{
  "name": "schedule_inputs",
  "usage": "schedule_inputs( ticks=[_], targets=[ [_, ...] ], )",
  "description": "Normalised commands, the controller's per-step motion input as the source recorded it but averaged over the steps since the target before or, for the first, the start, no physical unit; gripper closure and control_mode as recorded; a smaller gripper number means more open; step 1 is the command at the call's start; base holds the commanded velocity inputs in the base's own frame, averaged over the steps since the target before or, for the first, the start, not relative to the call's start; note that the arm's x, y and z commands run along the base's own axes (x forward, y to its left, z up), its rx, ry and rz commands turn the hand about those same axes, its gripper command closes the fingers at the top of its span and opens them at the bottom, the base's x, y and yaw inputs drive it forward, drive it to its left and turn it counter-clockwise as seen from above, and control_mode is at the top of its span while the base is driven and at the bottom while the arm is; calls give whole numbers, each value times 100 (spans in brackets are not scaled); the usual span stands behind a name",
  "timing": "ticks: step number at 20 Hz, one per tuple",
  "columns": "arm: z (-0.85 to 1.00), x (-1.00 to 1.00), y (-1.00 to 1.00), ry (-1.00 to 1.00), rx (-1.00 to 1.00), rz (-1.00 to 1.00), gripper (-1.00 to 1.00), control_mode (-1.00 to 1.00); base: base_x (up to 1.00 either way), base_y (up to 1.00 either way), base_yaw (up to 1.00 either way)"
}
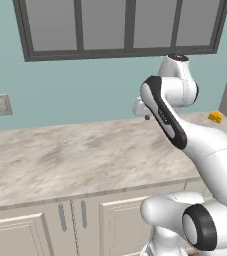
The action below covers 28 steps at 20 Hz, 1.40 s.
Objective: Open the drawer on the right and place the cutting tools on the cutting board.
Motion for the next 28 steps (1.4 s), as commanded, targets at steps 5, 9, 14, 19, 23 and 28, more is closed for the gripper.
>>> schedule_inputs(
  ticks=[5,9,14,19,23,28],
  targets=[
    [-16,-43,-42,-8,4,-8,-100,-100,0,0,0],
    [-36,-82,-100,-20,24,-21,-100,-100,0,0,0],
    [-45,-76,-100,-16,20,-29,-100,-100,0,0,0],
    [-50,-53,-100,-13,26,-40,-100,-100,0,0,0],
    [-43,-30,-98,-10,30,-49,-100,-100,0,0,0],
    [-48,-30,-100,-11,29,-47,-100,-100,0,0,0]
  ],
)
